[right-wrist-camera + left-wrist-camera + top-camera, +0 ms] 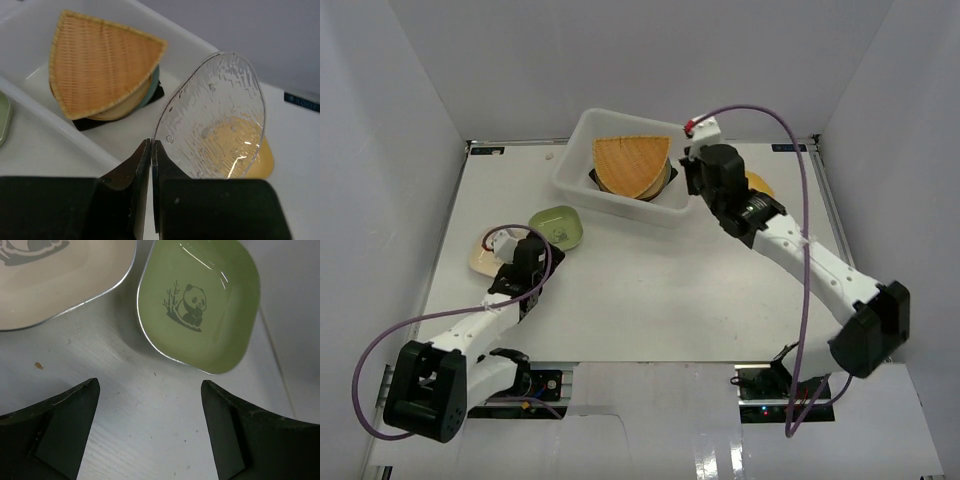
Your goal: Place the plates into the plastic bin on the countertop
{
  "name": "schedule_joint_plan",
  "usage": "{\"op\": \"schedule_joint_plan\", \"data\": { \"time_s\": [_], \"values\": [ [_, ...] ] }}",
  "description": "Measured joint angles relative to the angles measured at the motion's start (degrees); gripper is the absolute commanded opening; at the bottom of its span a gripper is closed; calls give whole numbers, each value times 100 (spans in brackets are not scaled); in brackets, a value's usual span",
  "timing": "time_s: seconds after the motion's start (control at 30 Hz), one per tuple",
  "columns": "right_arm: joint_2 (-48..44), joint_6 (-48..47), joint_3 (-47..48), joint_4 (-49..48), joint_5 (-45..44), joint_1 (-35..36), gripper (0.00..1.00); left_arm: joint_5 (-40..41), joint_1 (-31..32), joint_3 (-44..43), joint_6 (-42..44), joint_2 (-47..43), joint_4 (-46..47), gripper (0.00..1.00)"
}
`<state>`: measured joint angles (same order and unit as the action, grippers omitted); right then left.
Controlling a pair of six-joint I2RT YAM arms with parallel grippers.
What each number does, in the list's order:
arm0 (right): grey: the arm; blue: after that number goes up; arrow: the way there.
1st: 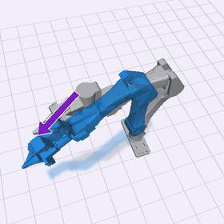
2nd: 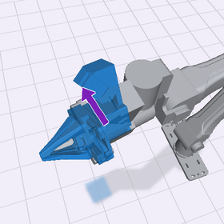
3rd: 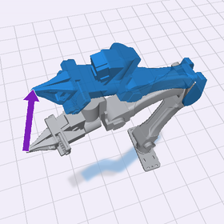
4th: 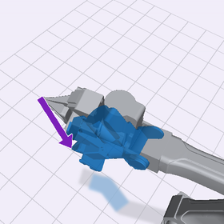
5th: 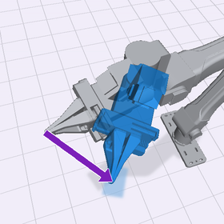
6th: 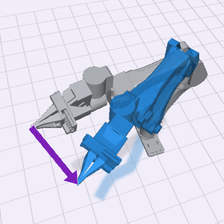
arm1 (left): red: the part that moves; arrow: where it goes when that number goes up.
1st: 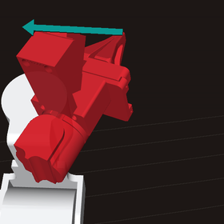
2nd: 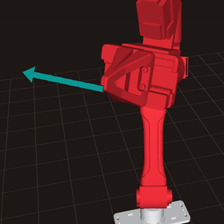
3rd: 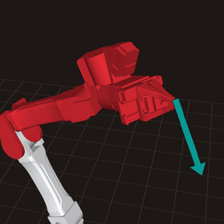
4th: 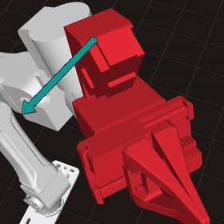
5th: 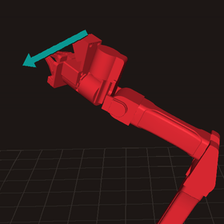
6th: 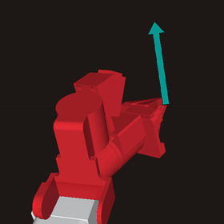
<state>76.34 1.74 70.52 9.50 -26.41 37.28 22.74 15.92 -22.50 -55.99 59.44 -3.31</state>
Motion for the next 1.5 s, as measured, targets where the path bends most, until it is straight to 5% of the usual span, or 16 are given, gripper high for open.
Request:
{"op": "schedule_joint_plan", "data": {
  "time_s": [0.33, 0.57, 0.6, 0.73, 0.83, 0.97, 1.17, 1.33, 1.5],
  "values": [
    [3609, -2201, 2837, -273, 1132, 522, 8, 503, 0, -490, 57, 1390, 557, 89],
    [4771, -3021, 3576, -9, 1161, 754, 8, 557, 0, -647, 42, 1934, 765, 89],
    [4780, -3097, 3576, 4, 1167, 787, 9, 564, 0, -656, 42, 1967, 804, 88],
    [4778, -3230, 3598, -66, 1268, 866, 73, 649, 0, -809, 39, 2216, 855, 81],
    [4719, -3283, 3611, -184, 1163, 898, 75, 708, 0, -955, 46, 2424, 890, 74],
    [4103, -2863, 3084, -249, 1226, 844, 73, 804, 0, -1043, 57, 2623, 942, 51],
    [1847, -1670, 1176, -881, 1252, 389, 74, 802, 0, -1078, 35, 2688, 988, 1],
    [772, -109, -90, -1519, 1145, -1298, 81, 627, 26, -1064, 223, 2507, 960, 0],
    [894, 1104, -1167, -1637, 1075, -2717, 91, 271, 184, -708, 461, 1698, 750, 0]
  ]
}}
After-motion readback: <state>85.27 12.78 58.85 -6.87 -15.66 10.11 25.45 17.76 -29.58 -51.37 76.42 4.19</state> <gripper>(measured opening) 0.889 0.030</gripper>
